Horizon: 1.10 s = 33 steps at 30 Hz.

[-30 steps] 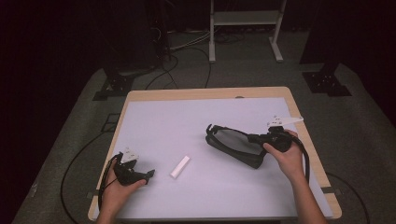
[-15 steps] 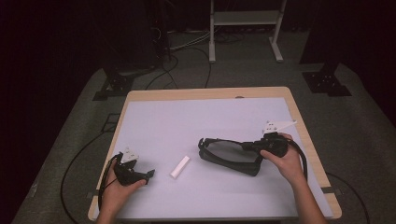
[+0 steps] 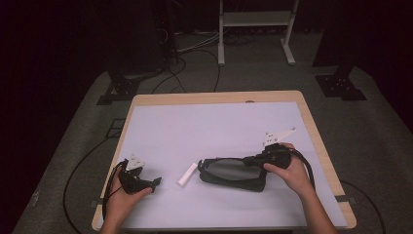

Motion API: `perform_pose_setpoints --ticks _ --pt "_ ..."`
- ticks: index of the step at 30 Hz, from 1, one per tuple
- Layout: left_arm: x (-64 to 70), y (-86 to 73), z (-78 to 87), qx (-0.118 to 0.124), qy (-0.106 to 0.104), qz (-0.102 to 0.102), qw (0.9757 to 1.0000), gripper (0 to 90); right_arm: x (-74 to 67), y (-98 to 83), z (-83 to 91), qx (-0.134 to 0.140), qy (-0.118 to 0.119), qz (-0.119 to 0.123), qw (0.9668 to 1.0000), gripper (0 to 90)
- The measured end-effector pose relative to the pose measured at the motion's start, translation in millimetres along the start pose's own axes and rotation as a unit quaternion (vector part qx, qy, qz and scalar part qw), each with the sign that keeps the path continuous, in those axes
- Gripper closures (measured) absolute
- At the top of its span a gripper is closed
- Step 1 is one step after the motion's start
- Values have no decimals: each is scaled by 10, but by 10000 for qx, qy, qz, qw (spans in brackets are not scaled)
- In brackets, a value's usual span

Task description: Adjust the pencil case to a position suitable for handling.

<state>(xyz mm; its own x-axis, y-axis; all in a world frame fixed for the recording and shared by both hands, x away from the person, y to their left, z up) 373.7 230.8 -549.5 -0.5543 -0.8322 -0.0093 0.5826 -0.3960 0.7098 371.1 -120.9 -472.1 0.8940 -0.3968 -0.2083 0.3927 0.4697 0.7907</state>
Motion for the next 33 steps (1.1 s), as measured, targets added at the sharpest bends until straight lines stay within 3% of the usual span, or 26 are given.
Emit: perform_pose_setpoints --ticks 14,22,33 --pt "0 0 0 -3 1 -1 10000 18 -158 -12 -161 -161 410 73 9990 874" --pt "0 0 0 -2 -1 2 10000 18 -160 -32 -214 -226 404 49 9989 861" --pt "0 -1 0 -3 0 0 10000 18 -150 24 -163 -65 285 106 9995 738"
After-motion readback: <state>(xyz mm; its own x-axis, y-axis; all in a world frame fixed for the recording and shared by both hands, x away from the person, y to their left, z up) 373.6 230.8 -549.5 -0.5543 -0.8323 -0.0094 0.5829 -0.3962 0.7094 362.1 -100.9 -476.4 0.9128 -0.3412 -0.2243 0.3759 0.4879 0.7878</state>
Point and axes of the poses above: each handheld gripper's, and its own axes: z roughly backward along the jaws, y roughly out of its top, x roughly to its right, the point moved 10 cm from there along -z, roughly forward along the jaws, and after that the axes turned 1 degree about z, right-handed, at the moved point
